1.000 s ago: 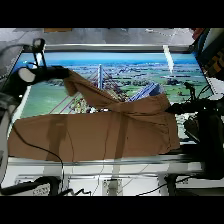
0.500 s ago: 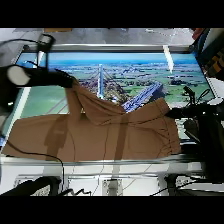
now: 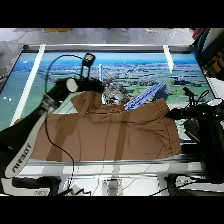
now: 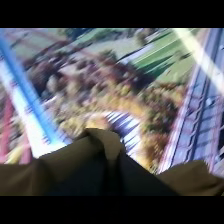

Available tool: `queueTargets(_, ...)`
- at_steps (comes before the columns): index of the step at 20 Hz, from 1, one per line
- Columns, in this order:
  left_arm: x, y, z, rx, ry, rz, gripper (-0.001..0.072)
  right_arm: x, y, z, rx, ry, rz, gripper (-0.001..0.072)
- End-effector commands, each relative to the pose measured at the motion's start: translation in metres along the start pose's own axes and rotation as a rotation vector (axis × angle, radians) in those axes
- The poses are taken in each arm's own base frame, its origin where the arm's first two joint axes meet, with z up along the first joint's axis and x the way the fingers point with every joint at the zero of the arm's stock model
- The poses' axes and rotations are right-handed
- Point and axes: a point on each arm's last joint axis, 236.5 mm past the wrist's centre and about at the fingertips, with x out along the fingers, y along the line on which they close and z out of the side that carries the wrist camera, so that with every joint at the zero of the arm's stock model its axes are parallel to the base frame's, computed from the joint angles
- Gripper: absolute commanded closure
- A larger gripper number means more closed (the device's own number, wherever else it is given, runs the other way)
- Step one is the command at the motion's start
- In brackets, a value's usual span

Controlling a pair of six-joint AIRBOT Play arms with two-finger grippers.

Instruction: Fold the clothes and pants, and hang the long-sleeved shirts on hangers.

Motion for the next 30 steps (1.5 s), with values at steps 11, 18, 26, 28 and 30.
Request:
queueTargets(11,-0.089,0.157,-0.091,-0.426,0.280,0.111,0.0115,0.000,-0.004,-0.004,-0.009,0.018,-0.018,0.0675)
queueTargets(18,-0.082,0.212,-0.185,-0.775,0.304,0.077,0.0170,0.000,-0.004,-0.004,-0.010,0.018,-0.018,0.0675)
queueTargets(26,-0.023,0.214,-0.197,-0.874,0.210,0.015,0.0174,0.000,-0.004,-0.005,-0.009,0.019,-0.017,0.0675)
queueTargets(28,-0.012,0.208,-0.199,-0.842,0.213,0.020,0.0226,0.000,-0.004,-0.005,-0.009,0.019,-0.017,0.0675)
queueTargets(30,-0.004,0.212,-0.194,-0.819,0.187,0.056,0.0308,0.000,-0.004,-0.005,-0.008,0.019,-0.016,0.0675)
